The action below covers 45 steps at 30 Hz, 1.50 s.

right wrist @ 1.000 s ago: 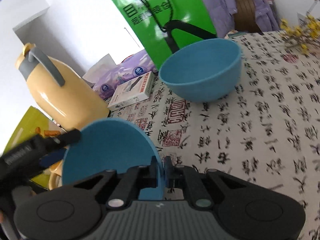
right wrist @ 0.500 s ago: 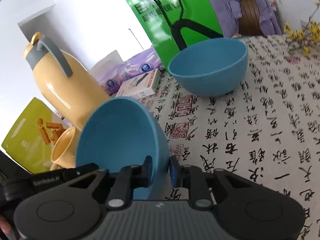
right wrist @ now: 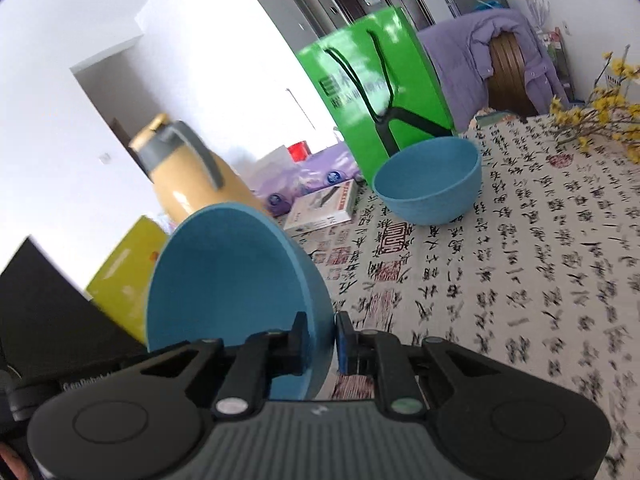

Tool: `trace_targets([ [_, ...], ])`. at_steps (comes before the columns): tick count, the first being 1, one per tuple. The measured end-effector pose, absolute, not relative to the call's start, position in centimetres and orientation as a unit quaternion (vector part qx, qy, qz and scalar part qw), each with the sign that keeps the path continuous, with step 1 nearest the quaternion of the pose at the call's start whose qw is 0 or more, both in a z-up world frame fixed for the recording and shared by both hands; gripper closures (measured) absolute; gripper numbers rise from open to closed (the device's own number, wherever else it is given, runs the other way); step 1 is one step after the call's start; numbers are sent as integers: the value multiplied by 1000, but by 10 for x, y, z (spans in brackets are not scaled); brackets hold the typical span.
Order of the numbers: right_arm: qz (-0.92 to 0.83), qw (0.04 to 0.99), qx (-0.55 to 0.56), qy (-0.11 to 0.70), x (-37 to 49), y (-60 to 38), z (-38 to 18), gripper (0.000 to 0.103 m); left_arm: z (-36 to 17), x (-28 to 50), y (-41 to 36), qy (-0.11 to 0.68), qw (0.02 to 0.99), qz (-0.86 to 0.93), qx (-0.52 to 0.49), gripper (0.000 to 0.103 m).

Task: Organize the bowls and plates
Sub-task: 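Carry the blue bowl with both tools toward the first placed blue bowl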

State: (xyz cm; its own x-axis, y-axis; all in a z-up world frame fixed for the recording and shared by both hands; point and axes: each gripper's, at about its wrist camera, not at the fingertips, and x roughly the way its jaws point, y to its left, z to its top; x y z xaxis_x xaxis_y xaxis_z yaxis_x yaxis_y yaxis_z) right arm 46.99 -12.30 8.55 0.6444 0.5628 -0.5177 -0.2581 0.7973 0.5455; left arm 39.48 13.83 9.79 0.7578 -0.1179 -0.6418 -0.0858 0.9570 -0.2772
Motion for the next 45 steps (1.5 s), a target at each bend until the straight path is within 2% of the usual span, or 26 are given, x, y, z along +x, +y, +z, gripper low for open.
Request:
trace_targets([
  [8, 250, 875, 211, 358, 368, -166, 84, 89, 100, 292, 94, 328, 930, -12, -166, 96],
  [15, 269, 866, 206, 367, 264, -197, 52, 89, 73, 183, 60, 305, 936, 15, -175, 96],
  [20, 264, 861, 207, 382, 222, -212, 27, 89, 58, 152, 43, 323, 934, 18, -155, 96],
  [32, 253, 875, 212, 354, 192, -249, 27, 88, 71, 148, 0, 297, 945, -2, -136, 96],
  [39, 200, 903, 221, 309, 201, -305, 52, 88, 79, 190, -45, 305, 937, -76, -151, 96],
  [45, 132, 925, 219, 283, 208, -368, 61, 87, 73, 239, -113, 326, 922, -146, -148, 96],
])
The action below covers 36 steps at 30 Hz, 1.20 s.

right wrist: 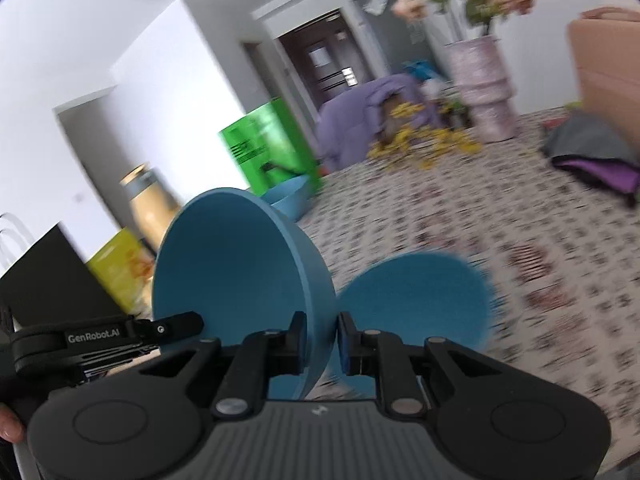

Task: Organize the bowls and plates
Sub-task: 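Lower the blue bowl into the first blue bowl and open both tools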

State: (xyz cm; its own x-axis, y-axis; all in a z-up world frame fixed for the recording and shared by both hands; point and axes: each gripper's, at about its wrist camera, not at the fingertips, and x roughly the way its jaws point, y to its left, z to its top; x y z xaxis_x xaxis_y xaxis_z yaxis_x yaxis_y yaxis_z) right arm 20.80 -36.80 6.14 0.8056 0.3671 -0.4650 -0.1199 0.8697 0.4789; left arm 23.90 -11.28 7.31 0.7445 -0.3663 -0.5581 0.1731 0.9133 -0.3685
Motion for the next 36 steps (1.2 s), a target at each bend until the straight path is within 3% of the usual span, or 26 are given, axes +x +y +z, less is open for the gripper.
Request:
trace_targets([
  [13, 78, 920, 230, 309, 240, -421, 32, 85, 38, 288, -161, 390, 891, -182, -141, 96],
  [20, 64, 923, 218, 310, 241, -421, 30, 74, 39, 290, -156, 387, 894, -175, -143, 93],
  [31, 54, 935, 207, 283, 230, -428, 44, 74, 52, 275, -143, 356, 908, -178, -129, 92],
  [33, 59, 941, 198, 267, 225, -424, 52, 74, 53, 269, -137, 344, 915, -176, -115, 87],
  [35, 72, 945, 190, 256, 222, -413, 57, 72, 55, 259, -128, 325, 926, -167, -93, 77],
  [36, 85, 945, 185, 255, 222, -405, 58, 69, 56, 255, -124, 316, 931, -162, -82, 66],
])
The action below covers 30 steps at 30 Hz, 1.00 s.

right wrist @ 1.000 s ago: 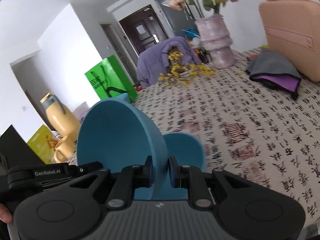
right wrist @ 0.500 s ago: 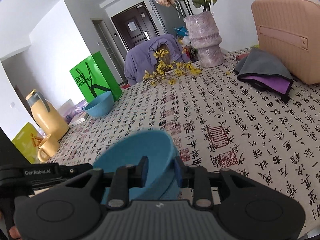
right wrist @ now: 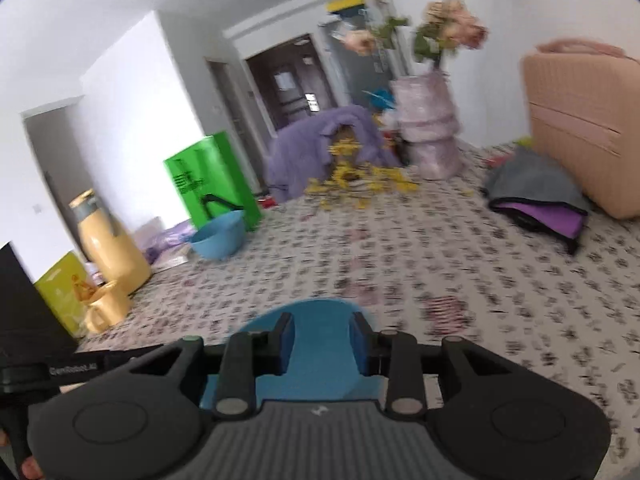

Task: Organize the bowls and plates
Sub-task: 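Lower the blue bowl into the first blue bowl and open both tools, then move both tools to the blue bowl in front of the green bag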

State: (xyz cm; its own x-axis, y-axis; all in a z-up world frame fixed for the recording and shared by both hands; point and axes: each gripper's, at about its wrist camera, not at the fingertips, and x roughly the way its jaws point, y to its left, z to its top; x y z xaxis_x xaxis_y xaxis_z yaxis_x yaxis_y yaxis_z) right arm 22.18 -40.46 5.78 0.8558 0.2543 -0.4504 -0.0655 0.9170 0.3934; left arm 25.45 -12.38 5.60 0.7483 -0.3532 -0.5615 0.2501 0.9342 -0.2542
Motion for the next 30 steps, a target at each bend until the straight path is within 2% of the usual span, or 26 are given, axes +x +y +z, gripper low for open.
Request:
trace_targets([
  [1, 97, 945, 180, 257, 222, -395, 58, 68, 57, 248, -117, 304, 937, -156, -66, 60],
  [3, 126, 941, 169, 265, 225, -372, 57, 67, 58, 234, -102, 286, 946, -146, -39, 56],
  [5, 152, 937, 157, 274, 229, -349, 56, 66, 58, 223, -85, 278, 952, -130, -25, 46],
  [6, 168, 933, 151, 278, 231, -335, 55, 63, 58, 218, -75, 275, 954, -121, -23, 37],
  [7, 181, 931, 146, 282, 233, -322, 54, 60, 57, 213, -63, 271, 956, -108, -22, 33],
  [9, 206, 924, 133, 291, 237, -294, 52, 56, 56, 207, -42, 268, 960, -82, -14, 32],
  [14, 243, 912, 113, 310, 249, -233, 46, 55, 55, 208, 8, 269, 962, -37, -31, 26],
  [16, 246, 910, 115, 313, 253, -219, 45, 47, 56, 213, 23, 269, 962, -31, -34, 22],
  [19, 240, 907, 119, 325, 264, -203, 46, 45, 61, 228, 42, 274, 960, -47, -42, 20],
  [21, 246, 901, 124, 334, 282, -199, 53, 43, 71, 250, 58, 278, 954, -90, -73, 13],
  [24, 249, 894, 146, 343, 325, -202, 76, 33, 93, 305, 78, 304, 938, -126, -107, 12],
  [30, 234, 885, 169, 366, 456, -207, 129, 33, 128, 447, 95, 349, 920, -140, -105, 11],
])
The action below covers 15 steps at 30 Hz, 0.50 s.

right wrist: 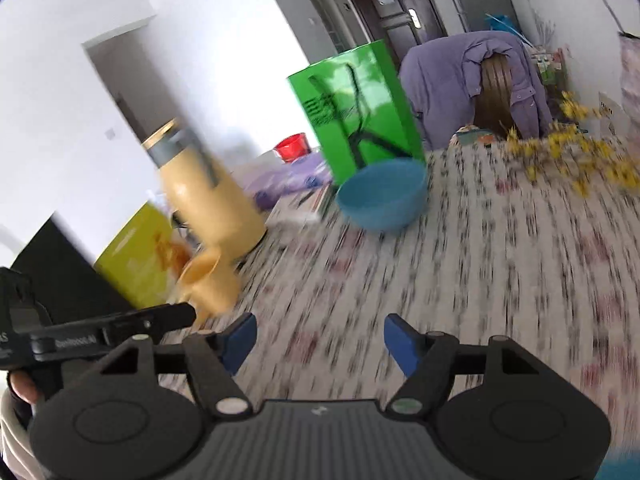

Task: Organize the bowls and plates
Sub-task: 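Move both tools to the blue bowl in front of the green bag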

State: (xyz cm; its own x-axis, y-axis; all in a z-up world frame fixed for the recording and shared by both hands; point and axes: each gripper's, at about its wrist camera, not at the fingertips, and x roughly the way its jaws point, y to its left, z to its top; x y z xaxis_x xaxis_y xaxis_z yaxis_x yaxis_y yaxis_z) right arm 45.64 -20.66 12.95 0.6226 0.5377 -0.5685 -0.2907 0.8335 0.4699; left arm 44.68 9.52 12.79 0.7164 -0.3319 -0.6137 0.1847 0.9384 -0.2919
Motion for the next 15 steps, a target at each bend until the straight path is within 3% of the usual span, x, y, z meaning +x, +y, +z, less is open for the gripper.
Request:
trace_targets([
  [5, 212, 873, 177, 402, 568, -198, 131, 33, 118, 561, 102, 395, 902, -117, -132, 11],
  [10, 180, 857, 183, 447, 665, -190, 96, 35, 95, 651, 94, 428, 884, -106, -154, 11],
  [14, 158, 844, 198, 473, 725, -190, 62, 38, 71, 702, 80, 450, 877, -91, -146, 17],
  [15, 157, 842, 201, 476, 735, -189, 56, 39, 66, 712, 78, 452, 875, -95, -146, 23],
])
